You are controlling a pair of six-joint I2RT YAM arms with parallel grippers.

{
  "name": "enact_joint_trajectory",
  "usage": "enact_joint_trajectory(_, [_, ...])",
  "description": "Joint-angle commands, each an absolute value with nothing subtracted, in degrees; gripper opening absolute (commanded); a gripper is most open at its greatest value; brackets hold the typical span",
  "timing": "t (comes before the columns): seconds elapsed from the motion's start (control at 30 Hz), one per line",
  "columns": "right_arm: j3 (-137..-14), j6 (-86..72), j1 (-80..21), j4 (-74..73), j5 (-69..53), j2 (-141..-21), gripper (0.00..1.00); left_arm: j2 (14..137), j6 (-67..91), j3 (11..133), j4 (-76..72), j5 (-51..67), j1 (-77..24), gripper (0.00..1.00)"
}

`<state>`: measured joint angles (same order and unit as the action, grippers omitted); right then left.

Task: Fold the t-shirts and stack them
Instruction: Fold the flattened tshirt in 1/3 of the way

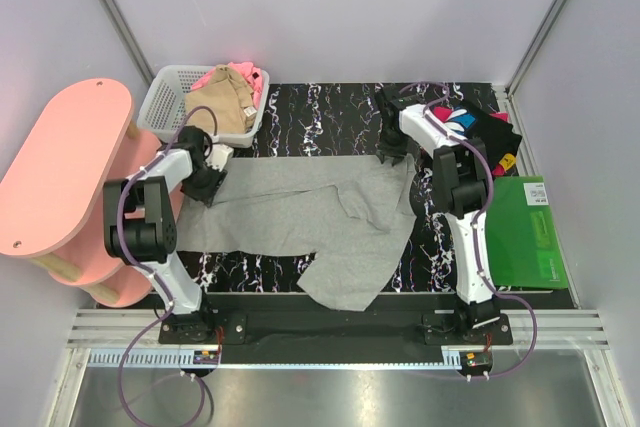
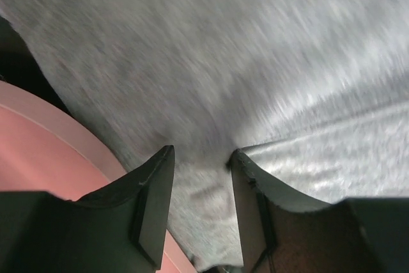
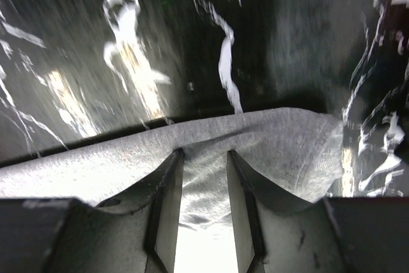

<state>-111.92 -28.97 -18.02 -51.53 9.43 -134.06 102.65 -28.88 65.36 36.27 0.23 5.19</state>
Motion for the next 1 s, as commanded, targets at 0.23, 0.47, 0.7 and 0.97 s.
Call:
enact_joint_trajectory(0.23, [-144.65, -25.14, -16.17, -67.66, 9.05, -149.06, 0.43, 88.86, -26.01, 59.77, 42.8, 6.15, -8.0, 0.47])
enact_joint_trajectory(0.47, [-136.6, -24.34, -19.77, -67.33, 11.25, -132.47, 0.56, 87.98, -28.03, 59.6, 42.8, 4.13, -4.67, 0.46])
enact_joint_trajectory(0.7, [-93.44, -30.4, -25.31, -56.09, 7.22, -104.97, 0.57, 82.63, -31.72, 53.01, 40.87, 2.02, -1.06, 0.46])
enact_joint_trajectory(0.97, [-62.79, -39.63, -32.25, -43.36, -1.2, -93.08, 0.49, 78.93, -33.05, 49.66, 39.81, 0.79, -0.09, 0.46])
